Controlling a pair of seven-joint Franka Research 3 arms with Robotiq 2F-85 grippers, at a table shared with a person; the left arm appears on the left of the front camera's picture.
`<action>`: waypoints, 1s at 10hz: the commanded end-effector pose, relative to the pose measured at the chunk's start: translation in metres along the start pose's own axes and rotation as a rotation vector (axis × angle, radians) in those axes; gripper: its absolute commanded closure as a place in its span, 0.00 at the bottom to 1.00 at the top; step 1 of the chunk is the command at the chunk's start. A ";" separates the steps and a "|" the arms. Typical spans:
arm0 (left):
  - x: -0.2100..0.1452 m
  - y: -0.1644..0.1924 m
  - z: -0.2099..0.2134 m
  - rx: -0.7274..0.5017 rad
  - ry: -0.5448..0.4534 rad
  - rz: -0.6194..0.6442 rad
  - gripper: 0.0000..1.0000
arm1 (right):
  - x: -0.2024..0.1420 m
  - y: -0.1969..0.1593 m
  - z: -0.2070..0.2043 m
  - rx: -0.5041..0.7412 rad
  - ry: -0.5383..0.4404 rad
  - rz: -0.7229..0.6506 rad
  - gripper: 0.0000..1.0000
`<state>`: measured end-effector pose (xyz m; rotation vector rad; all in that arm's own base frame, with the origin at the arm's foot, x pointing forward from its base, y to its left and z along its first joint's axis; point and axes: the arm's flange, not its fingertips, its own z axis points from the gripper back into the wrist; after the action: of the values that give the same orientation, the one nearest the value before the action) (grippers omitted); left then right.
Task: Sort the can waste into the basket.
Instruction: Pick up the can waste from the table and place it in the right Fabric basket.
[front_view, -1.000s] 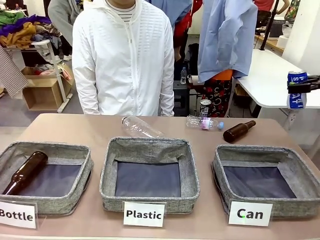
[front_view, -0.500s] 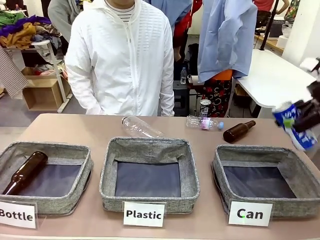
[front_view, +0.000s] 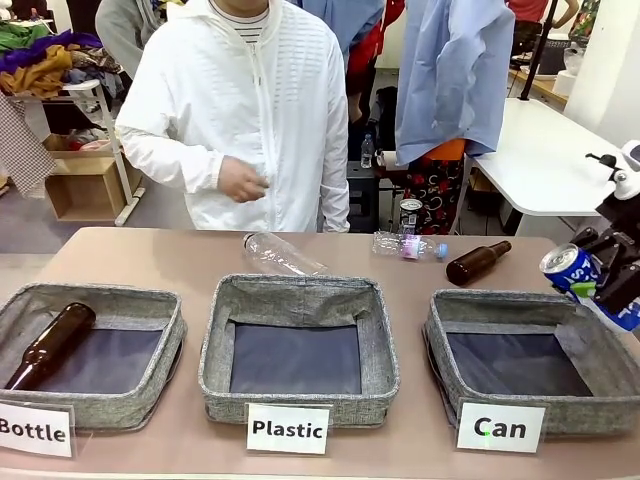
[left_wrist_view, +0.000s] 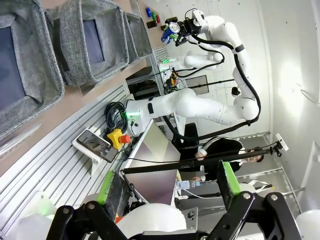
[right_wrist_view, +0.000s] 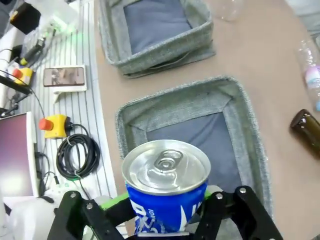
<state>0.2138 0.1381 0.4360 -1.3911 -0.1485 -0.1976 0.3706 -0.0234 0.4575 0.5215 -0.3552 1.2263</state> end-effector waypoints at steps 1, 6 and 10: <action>-0.002 -0.003 0.000 -0.012 -0.002 0.009 0.00 | -0.005 -0.003 -0.003 -0.017 -0.005 0.050 0.10; -0.002 -0.003 0.000 -0.012 -0.002 0.009 0.00 | -0.003 -0.011 -0.005 -0.023 0.000 0.015 0.00; -0.002 -0.003 0.000 -0.012 -0.002 0.009 0.00 | 0.002 -0.033 0.003 0.063 -0.343 -0.388 0.00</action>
<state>0.2138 0.1381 0.4360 -1.3911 -0.1485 -0.1975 0.3853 -0.0358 0.4461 0.6466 -0.3925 1.0407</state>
